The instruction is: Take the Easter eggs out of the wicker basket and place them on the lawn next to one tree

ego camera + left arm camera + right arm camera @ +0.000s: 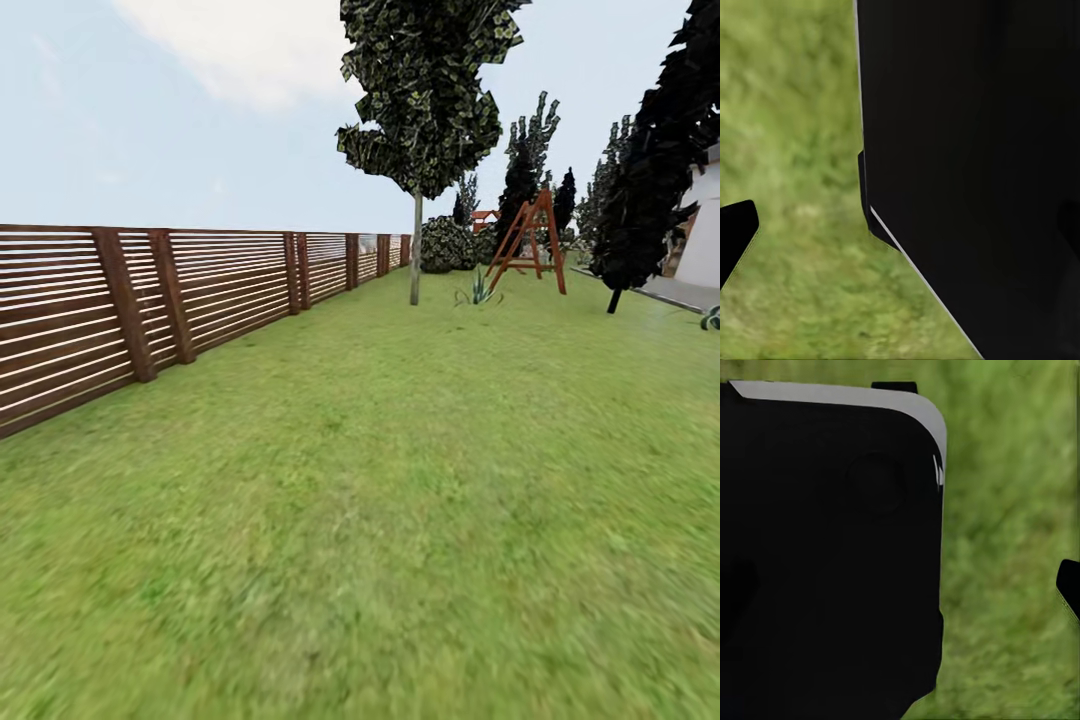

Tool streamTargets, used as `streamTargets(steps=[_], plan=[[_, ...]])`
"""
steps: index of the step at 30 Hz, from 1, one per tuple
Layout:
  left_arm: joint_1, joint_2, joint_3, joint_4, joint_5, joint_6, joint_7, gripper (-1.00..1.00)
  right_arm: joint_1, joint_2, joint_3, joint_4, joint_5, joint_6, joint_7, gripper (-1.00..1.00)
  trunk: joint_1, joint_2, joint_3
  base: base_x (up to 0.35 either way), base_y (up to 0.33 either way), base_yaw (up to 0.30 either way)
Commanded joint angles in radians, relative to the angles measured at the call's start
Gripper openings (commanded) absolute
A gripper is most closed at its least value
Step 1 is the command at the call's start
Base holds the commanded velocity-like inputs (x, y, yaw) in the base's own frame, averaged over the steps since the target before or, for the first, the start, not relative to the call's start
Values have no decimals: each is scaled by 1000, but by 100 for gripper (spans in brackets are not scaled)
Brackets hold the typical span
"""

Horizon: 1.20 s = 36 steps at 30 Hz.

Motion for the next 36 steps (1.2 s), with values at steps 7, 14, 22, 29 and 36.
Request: streamTargets(steps=[7, 14, 22, 29, 36], plan=[[1, 0, 0, -2, 0, 0, 0, 100, -1, 2, 1, 33, 4, -6, 3, 100, 1, 0, 0, 333, 0, 7], [1, 0, 0, -2, 0, 0, 0, 100, -1, 2, 2, 40, 6, -7, 7, 100, 1, 0, 0, 333, 0, 0], [1, 0, 0, -2, 0, 0, 0, 100, -1, 2, 3, 41, 6, 4, 6, 100, 1, 0, -6, 333, 0, 0], [1, 0, 0, -2, 0, 0, 0, 100, -1, 1, 1, 40, 5, 0, 3, 100, 1, 0, -15, 333, 0, 0], [1, 0, 0, -1, 0, 0, 0, 100, -1, 2, 2, 41, 5, 2, 2, 100, 1, 0, -17, 333, 0, 0]])
